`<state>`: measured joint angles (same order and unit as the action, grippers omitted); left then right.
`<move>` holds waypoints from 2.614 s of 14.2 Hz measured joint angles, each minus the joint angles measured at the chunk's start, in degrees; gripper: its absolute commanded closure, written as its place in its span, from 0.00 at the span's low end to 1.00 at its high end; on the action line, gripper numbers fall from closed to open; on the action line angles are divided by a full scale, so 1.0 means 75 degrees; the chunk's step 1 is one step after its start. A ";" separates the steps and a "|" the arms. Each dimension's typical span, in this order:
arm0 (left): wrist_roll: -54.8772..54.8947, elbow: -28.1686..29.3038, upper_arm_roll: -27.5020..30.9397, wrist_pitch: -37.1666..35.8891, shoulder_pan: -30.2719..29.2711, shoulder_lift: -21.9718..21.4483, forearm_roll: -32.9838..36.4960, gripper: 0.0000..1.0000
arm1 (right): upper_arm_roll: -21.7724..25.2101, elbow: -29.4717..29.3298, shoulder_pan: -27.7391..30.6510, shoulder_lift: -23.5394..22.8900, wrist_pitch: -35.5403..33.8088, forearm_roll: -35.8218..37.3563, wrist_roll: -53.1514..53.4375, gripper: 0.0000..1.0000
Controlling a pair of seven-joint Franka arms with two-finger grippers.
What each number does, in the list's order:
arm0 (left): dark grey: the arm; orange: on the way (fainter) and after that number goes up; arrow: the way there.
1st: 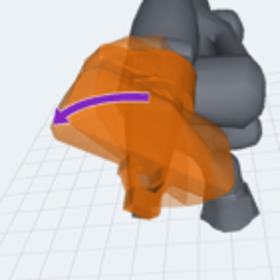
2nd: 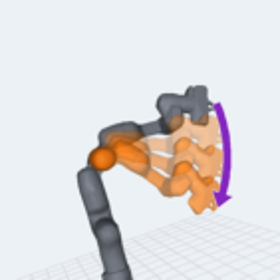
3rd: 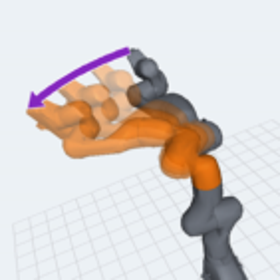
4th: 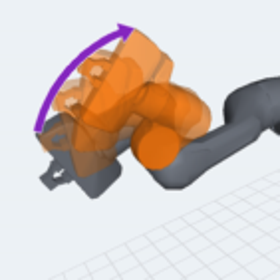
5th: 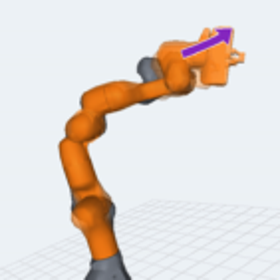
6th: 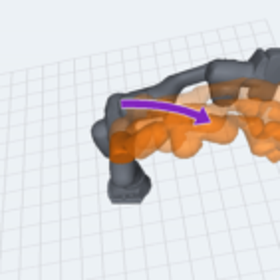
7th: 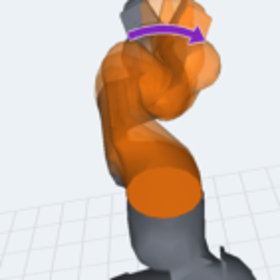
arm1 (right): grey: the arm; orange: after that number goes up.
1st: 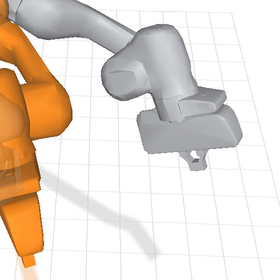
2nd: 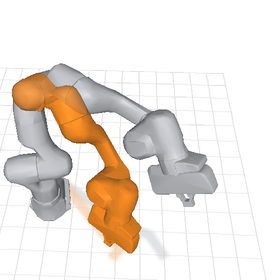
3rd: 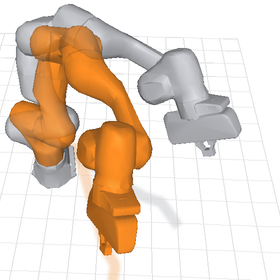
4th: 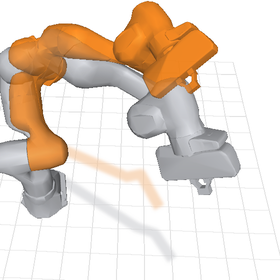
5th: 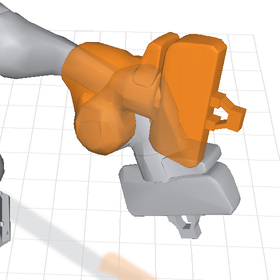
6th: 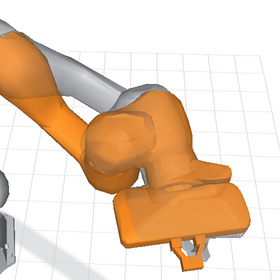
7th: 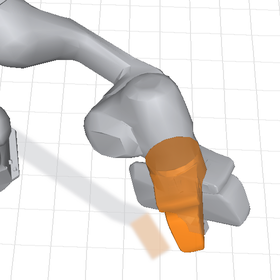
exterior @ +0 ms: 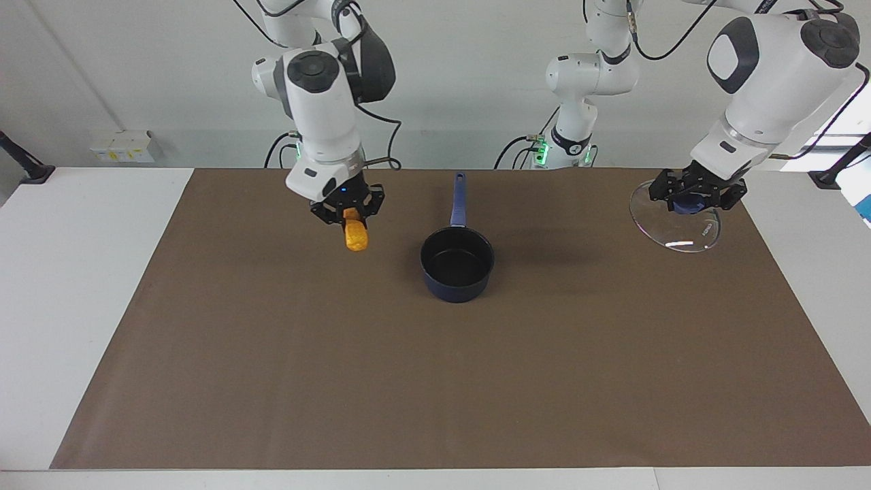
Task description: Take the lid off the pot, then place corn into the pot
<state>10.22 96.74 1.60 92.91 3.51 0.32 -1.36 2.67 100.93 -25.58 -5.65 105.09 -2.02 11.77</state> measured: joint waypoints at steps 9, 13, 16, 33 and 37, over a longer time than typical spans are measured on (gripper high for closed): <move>0.0492 0.2453 -0.0003 0.1693 -0.0509 -0.0887 0.0002 1.00 | -0.0073 -0.1672 -0.1320 -0.2131 0.0619 -0.0537 0.0932 1.00; 0.1161 0.3499 0.0000 0.2751 -0.1043 -0.0928 0.0002 1.00 | -0.0073 -0.1692 -0.1651 -0.2626 0.0981 -0.0355 0.0856 1.00; 0.1615 0.4144 0.0002 0.3449 -0.1437 -0.0946 0.0002 1.00 | -0.0058 -0.1691 -0.1650 -0.2727 0.1047 -0.0348 0.0601 1.00; 0.1850 0.5722 -0.0052 0.5491 -0.1685 -0.0403 0.0001 0.00 | -0.0044 -0.1078 -0.1896 -0.3031 0.1998 -0.0322 0.0426 0.65; 0.1843 0.5321 -0.0065 0.5461 -0.1686 -0.0367 -0.0003 0.00 | -0.0043 -0.1062 -0.1894 -0.3031 0.2011 -0.0320 0.0425 0.22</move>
<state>24.04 136.65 1.11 133.87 -9.13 -2.43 -1.39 2.34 92.96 -39.79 -28.38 120.17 -4.42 14.96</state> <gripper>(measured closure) 0.000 0.476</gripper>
